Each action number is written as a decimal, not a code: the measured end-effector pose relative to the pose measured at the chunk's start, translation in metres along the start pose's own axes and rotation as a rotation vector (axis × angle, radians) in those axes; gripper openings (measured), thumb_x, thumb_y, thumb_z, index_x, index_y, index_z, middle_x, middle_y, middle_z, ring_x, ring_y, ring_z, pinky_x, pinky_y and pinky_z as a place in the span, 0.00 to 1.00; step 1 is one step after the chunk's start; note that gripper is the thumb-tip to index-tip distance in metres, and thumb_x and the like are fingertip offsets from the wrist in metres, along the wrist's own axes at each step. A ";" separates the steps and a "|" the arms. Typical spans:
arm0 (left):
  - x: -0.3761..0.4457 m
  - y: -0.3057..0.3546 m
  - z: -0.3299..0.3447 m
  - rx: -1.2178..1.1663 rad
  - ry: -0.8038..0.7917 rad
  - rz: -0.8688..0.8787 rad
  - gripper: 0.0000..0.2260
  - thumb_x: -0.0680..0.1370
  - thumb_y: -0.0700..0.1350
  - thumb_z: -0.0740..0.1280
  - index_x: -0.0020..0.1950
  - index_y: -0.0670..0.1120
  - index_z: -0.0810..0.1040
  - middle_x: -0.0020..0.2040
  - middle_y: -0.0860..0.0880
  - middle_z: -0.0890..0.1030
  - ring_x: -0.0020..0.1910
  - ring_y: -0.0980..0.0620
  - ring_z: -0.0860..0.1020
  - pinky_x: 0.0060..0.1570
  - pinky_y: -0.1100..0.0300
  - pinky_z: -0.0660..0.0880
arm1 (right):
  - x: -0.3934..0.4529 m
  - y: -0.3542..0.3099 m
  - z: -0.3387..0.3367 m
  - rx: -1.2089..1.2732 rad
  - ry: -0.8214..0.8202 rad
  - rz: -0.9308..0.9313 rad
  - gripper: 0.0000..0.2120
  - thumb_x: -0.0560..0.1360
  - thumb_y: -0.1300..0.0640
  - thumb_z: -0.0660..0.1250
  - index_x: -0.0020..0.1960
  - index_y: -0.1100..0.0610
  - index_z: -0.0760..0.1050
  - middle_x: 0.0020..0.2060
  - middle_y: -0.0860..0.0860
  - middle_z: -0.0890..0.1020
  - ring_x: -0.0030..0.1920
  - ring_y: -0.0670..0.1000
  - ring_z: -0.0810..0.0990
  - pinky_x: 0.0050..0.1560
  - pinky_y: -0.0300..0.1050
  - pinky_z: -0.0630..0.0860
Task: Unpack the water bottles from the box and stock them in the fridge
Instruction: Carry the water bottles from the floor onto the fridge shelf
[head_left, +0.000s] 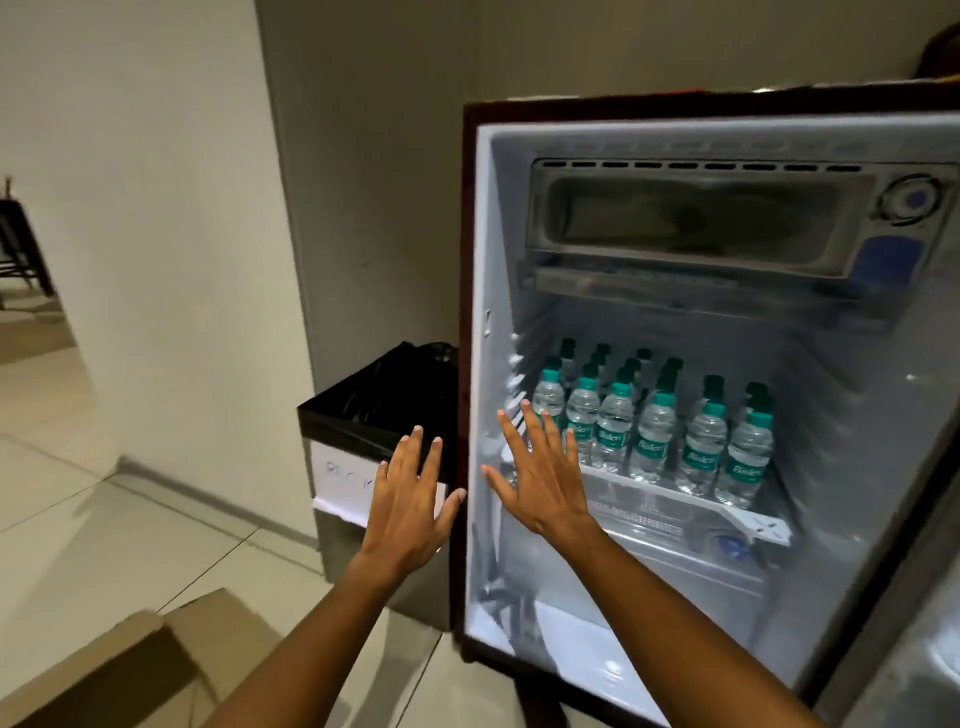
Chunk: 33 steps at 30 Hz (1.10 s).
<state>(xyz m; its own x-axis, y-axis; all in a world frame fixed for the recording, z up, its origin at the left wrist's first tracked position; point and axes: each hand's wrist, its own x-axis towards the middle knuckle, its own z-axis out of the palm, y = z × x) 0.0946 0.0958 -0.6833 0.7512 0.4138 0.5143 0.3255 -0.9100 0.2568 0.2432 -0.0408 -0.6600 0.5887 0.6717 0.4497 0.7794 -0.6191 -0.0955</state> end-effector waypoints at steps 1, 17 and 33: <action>-0.010 -0.010 -0.002 0.009 0.000 -0.023 0.33 0.80 0.60 0.59 0.79 0.46 0.55 0.80 0.44 0.49 0.79 0.44 0.50 0.75 0.44 0.54 | -0.001 -0.011 0.006 0.005 -0.003 -0.016 0.37 0.77 0.30 0.48 0.79 0.42 0.40 0.80 0.51 0.42 0.79 0.57 0.43 0.76 0.62 0.43; -0.217 -0.170 -0.050 0.178 -0.119 -0.625 0.33 0.81 0.63 0.51 0.80 0.50 0.46 0.80 0.45 0.43 0.79 0.45 0.44 0.77 0.44 0.47 | -0.058 -0.232 0.120 0.186 -0.198 -0.413 0.37 0.76 0.30 0.48 0.79 0.44 0.40 0.80 0.53 0.45 0.79 0.58 0.46 0.75 0.63 0.46; -0.504 -0.257 -0.134 0.308 -0.113 -1.290 0.30 0.81 0.61 0.55 0.80 0.48 0.54 0.80 0.43 0.54 0.78 0.42 0.54 0.75 0.44 0.56 | -0.193 -0.440 0.191 0.309 -0.486 -0.763 0.37 0.75 0.30 0.47 0.79 0.44 0.46 0.80 0.52 0.50 0.78 0.58 0.53 0.74 0.64 0.54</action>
<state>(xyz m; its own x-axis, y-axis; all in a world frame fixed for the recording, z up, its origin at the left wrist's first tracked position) -0.4447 0.1242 -0.8988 -0.1527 0.9878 -0.0305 0.9401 0.1547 0.3038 -0.1723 0.1796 -0.8740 -0.1313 0.9884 0.0765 0.9712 0.1437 -0.1900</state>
